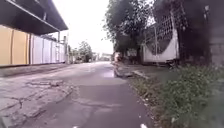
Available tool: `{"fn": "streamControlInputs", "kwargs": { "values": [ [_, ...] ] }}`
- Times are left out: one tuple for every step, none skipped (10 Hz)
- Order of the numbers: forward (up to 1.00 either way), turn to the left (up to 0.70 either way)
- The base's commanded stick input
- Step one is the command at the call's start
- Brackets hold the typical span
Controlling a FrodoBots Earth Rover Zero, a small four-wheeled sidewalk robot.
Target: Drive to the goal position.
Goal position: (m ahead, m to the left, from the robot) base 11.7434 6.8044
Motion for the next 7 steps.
{"fn": "streamControlInputs", "kwargs": {
  "values": [
    [0.70,0.00],
    [0.70,0.00],
    [0.70,0.17],
    [0.70,0.31],
    [0.70,0.22],
    [0.70,0.00],
    [0.70,0.00]
  ]
}}
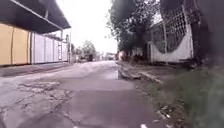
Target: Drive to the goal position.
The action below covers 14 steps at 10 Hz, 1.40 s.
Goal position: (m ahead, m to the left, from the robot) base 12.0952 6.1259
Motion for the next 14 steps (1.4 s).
{"fn": "streamControlInputs", "kwargs": {
  "values": [
    [0.70,0.00],
    [0.70,0.00],
    [0.70,0.00],
    [0.70,0.00],
    [0.70,0.00],
    [0.70,0.09],
    [0.70,0.19],
    [0.70,0.06],
    [0.70,0.00],
    [0.70,0.00],
    [0.70,0.00],
    [0.70,0.00],
    [0.70,0.00],
    [0.70,0.00]
  ]
}}
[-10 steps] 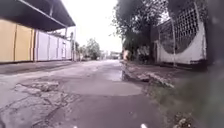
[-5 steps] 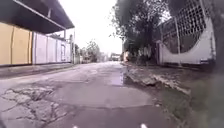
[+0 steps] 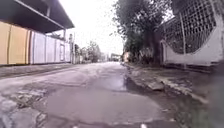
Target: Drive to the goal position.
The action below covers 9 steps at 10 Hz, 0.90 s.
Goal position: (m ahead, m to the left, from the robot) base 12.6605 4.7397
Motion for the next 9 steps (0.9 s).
{"fn": "streamControlInputs", "kwargs": {
  "values": [
    [0.70,0.00],
    [0.70,0.00],
    [0.70,0.00],
    [0.70,0.00],
    [0.70,0.00],
    [0.70,0.04],
    [0.70,0.20],
    [0.70,0.26],
    [0.70,0.03]
  ]
}}
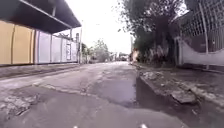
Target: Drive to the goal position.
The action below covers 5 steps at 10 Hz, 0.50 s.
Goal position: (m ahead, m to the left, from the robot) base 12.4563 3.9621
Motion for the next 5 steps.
{"fn": "streamControlInputs", "kwargs": {
  "values": [
    [0.70,0.00],
    [0.70,0.00],
    [0.70,0.00],
    [0.70,0.00],
    [0.70,0.00]
  ]
}}
